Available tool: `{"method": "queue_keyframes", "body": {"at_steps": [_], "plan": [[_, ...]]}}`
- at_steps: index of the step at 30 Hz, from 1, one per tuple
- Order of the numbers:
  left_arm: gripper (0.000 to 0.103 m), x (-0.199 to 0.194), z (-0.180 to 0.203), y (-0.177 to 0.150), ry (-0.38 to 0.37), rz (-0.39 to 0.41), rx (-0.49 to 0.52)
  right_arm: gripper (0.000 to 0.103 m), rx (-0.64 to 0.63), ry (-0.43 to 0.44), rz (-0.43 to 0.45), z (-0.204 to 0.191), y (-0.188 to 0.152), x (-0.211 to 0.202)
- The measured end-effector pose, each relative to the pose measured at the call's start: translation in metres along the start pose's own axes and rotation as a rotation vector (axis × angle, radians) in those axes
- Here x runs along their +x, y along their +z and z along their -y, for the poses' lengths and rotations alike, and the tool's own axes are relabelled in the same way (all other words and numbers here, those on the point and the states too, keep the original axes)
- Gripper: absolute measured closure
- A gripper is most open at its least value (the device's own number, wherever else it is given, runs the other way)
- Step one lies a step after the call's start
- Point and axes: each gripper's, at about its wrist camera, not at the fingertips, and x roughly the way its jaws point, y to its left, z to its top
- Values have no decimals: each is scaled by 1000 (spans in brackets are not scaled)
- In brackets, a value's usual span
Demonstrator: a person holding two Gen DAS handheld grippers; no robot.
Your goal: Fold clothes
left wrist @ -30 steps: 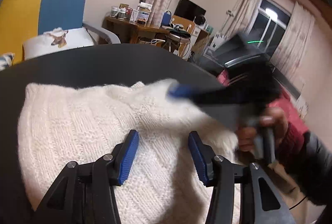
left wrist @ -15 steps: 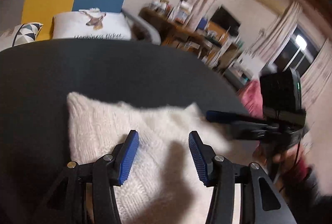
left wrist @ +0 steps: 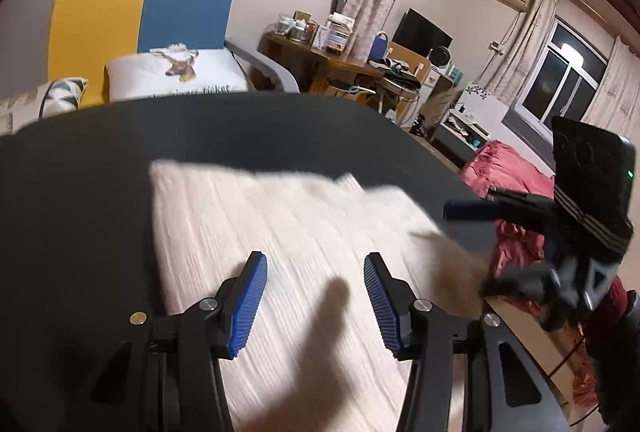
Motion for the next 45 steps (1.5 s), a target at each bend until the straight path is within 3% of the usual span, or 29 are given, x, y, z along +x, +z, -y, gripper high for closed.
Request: {"method": "queue_keyframes", "body": {"at_steps": [3,5,6,7,9,11,14,16,19,21,23,25,29,33,38,45], "plan": [[50,0,12,-20,-4,-23,42,19,-38,79,-75,-28,-27,5],[50,9,21,-32,34,-30,123,19,-3,62,-143,-26,-49,19],[50,11,25,-35,55,-16,162,19,20,58,-129,-19,-61,22],[49,13,26,-32,59,-24,164,20,38,77,-58,-13,-68,18],[49,13,25,-26,55,-42,150,22,137,107,2,1,-69,13],[49,4,23,-20,38,-47,111,21,154,91,9,1,-63,7],[49,-23,27,-25,11,12,118,21,99,27,-9,-16,-57,-9],[49,-33,31,-33,-14,25,148,21,66,65,15,-29,-58,-23],[49,-28,40,-52,-17,-35,198,20,3,123,23,-60,-60,-28],[49,-8,36,-65,16,-126,184,20,3,138,-11,-70,-70,-16],[48,-4,35,-73,25,-89,215,20,58,110,-92,-61,-79,13],[48,-5,36,-73,22,-82,223,21,71,101,-82,-52,-96,22],[48,-21,37,-64,-8,-68,190,22,166,141,-12,-42,-93,11],[48,-37,42,-66,-39,-13,209,20,126,151,-52,-55,-87,-6],[48,-25,55,-57,-71,-17,266,19,206,127,4,-44,-104,-26],[48,-6,67,-53,-112,-32,277,19,232,192,40,-35,-110,-14]]}}
